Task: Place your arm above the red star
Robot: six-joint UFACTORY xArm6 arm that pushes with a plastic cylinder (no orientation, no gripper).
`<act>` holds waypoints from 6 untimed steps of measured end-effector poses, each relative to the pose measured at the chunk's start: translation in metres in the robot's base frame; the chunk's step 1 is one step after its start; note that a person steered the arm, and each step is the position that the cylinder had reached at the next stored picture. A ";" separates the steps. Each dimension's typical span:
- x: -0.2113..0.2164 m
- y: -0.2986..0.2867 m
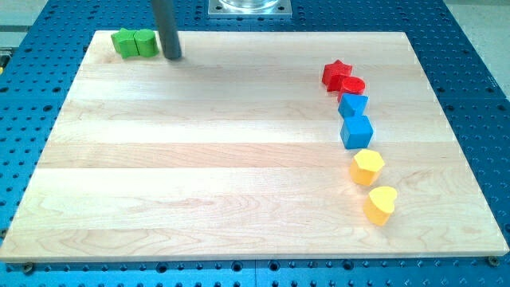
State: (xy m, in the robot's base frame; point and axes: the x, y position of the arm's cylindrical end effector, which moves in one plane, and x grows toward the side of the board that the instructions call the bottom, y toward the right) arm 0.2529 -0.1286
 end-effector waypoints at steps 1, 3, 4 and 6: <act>-0.007 0.038; -0.004 0.049; -0.004 0.140; 0.030 0.283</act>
